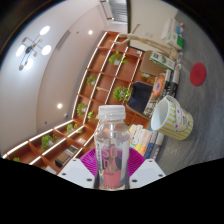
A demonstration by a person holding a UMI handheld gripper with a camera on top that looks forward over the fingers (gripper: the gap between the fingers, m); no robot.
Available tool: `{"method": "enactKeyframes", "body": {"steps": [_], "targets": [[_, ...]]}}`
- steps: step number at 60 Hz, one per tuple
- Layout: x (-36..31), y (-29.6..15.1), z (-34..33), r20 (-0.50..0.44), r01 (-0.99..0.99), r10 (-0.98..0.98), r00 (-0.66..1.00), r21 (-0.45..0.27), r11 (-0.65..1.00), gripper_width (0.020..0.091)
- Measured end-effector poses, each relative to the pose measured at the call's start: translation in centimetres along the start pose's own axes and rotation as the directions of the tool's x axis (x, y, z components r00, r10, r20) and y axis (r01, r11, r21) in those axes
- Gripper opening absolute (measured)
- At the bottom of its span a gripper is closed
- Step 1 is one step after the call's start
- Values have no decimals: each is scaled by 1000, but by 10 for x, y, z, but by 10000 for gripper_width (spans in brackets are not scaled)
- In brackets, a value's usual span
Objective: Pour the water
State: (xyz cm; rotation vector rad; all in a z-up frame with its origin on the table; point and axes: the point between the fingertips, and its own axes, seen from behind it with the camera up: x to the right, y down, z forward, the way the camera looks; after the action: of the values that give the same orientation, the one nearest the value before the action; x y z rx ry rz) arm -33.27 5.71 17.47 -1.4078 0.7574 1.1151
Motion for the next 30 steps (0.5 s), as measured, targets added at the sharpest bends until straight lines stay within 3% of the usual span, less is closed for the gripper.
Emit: {"method": "enactKeyframes", "body": {"steps": [15,30], "targets": [[10,-21,39,25,-443,442,897,55,895,377],[20,-44,49,119,-771,761,637,98,630,375]]}}
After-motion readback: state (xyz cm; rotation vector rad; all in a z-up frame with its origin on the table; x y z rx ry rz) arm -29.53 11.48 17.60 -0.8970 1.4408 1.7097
